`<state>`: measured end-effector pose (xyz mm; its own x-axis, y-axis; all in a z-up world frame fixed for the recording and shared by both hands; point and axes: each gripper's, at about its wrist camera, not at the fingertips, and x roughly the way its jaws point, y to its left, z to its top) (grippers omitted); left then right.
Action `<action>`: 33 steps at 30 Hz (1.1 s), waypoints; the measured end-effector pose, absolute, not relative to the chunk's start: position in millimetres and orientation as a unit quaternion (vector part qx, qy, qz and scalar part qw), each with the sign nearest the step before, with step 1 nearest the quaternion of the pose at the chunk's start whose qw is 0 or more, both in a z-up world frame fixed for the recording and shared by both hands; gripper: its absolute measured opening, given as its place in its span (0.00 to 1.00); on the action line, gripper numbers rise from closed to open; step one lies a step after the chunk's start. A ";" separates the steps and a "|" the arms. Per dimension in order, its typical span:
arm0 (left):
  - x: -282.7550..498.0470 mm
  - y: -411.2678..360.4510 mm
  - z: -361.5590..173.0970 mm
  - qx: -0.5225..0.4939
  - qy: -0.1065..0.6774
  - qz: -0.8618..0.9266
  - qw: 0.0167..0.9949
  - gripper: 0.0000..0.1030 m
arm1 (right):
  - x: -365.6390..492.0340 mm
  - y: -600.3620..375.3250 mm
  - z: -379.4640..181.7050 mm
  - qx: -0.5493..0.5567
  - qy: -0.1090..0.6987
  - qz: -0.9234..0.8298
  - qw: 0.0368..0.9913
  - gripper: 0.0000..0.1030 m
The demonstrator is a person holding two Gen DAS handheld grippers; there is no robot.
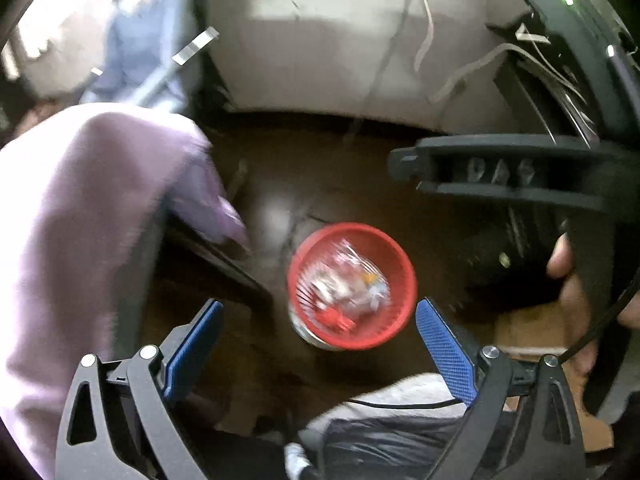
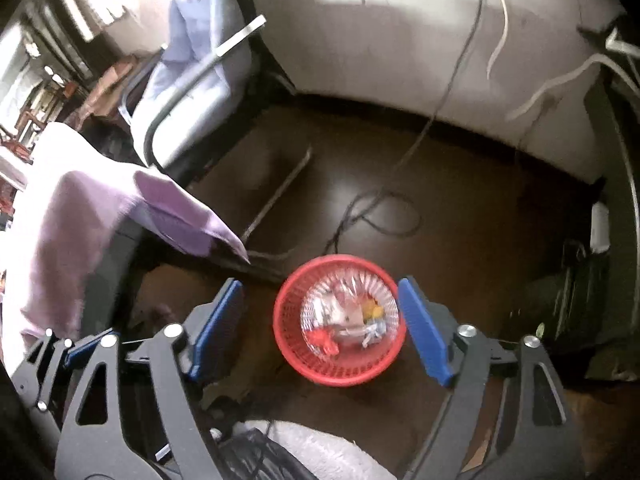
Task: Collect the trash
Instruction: 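Raise both tools back over the table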
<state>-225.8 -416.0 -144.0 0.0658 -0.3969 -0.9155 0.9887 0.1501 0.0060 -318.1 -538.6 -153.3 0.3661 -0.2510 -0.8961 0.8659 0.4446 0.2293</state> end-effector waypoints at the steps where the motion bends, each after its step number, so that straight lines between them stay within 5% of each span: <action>1: -222.4 -410.9 -140.6 0.354 0.402 -0.538 0.650 0.92 | -315.5 -537.3 -148.1 0.365 0.414 -0.378 0.744 0.77; 33: 109.1 -158.9 74.0 0.074 0.434 -0.238 0.866 0.92 | -13.6 -369.4 39.4 0.155 0.397 -0.115 0.897 0.81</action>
